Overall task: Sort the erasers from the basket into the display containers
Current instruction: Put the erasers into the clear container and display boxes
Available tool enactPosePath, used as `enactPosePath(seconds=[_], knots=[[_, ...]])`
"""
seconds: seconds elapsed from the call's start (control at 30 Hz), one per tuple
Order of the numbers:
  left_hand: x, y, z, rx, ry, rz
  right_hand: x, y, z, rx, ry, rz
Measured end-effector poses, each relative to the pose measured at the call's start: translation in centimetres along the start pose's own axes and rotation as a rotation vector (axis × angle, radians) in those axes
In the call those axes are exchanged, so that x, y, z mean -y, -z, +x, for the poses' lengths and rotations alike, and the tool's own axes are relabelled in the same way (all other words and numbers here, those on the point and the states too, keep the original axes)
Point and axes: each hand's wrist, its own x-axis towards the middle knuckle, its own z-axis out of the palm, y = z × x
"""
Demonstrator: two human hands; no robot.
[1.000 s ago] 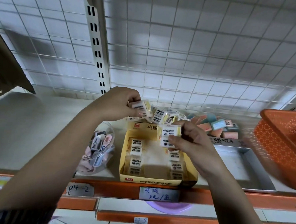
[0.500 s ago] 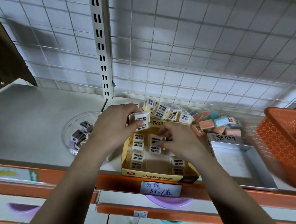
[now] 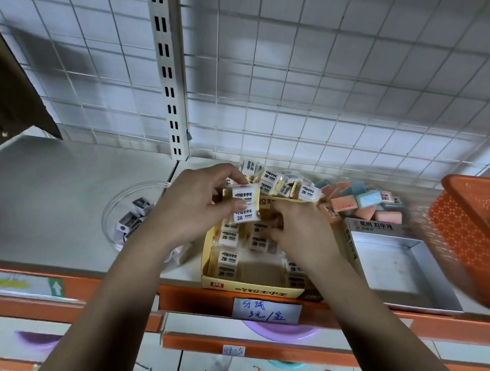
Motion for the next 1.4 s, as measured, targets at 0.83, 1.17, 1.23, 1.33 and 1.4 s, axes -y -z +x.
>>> enactPosePath(seconds=[0.83, 1.17, 1.23, 1.33, 1.4], knots=[[-0.9, -5.2, 0.5, 0.549, -0.048, 0.225, -5.3, -0.8, -3.2, -0.454, -0.099, 0.303], [-0.5, -6.3, 0.9, 0.430, -0.096, 0.355, -5.3, -0.8, -3.2, -0.455, -0.084, 0.307], [-0.2, -6.2, 0.7, 0.373, -0.136, 0.381, -5.3, -0.7, -3.2, -0.438, -0.076, 0.290], [0.2, -6.0, 0.4, 0.227, -0.206, 0.316, -5.2, -0.2, -2.8, -0.433, -0.062, 0.258], [0.2, -5.6, 0.4, 0.088, -0.232, 0.241, -5.0, 0.7, -1.9, -0.443, -0.046, 0.243]])
